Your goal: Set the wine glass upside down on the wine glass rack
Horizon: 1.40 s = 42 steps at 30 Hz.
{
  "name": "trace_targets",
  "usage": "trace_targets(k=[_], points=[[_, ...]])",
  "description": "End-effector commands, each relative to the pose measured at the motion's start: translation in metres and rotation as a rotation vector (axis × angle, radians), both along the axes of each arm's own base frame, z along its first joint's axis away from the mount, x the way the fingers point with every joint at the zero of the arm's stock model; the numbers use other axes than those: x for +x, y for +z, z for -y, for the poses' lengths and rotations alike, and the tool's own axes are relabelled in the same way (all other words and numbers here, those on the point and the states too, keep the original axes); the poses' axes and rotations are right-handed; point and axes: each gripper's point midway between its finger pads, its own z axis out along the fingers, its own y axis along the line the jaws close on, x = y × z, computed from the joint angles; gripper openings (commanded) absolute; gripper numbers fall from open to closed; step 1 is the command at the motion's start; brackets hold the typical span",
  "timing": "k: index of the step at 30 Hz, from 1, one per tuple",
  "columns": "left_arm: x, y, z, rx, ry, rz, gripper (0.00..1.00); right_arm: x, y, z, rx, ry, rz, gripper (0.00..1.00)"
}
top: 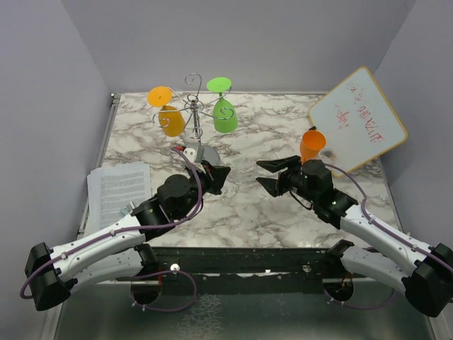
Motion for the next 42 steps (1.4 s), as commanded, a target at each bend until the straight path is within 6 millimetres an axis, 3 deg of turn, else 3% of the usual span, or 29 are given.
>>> trace_targets(k=[1,6,12,16,19,21,26,29,34,42], points=[[0.004,0.019,0.003,-0.06,0.023,0.05,0.0,0.006,0.018,-0.01,0.067,0.01,0.027,0.61],[0.003,0.017,0.005,-0.049,0.032,0.054,0.0,0.009,0.019,-0.015,0.085,0.02,0.024,0.54],[0.003,0.01,0.004,-0.036,0.048,0.047,0.0,0.011,0.022,-0.016,0.104,0.017,0.028,0.29],[0.006,0.003,0.005,-0.024,0.061,0.033,0.0,0.011,0.019,-0.02,0.126,0.03,0.014,0.2],[0.006,-0.002,0.004,-0.017,0.068,0.013,0.0,0.012,0.018,-0.022,0.124,0.036,0.02,0.09],[0.005,-0.005,0.002,-0.023,0.076,-0.005,0.09,0.014,0.018,-0.021,0.103,0.03,0.038,0.01],[0.001,-0.019,-0.014,-0.007,0.115,-0.053,0.46,0.018,0.015,-0.012,-0.038,0.012,0.114,0.0],[-0.003,-0.024,-0.026,0.011,0.14,-0.076,0.56,0.019,0.009,0.001,-0.118,-0.02,0.171,0.01],[-0.016,-0.018,-0.044,-0.016,0.13,-0.083,0.69,0.017,0.017,0.017,-0.238,-0.033,0.35,0.01],[-0.029,0.002,-0.067,0.021,0.122,-0.053,0.95,-0.01,0.028,0.021,-0.587,0.21,0.749,0.01]])
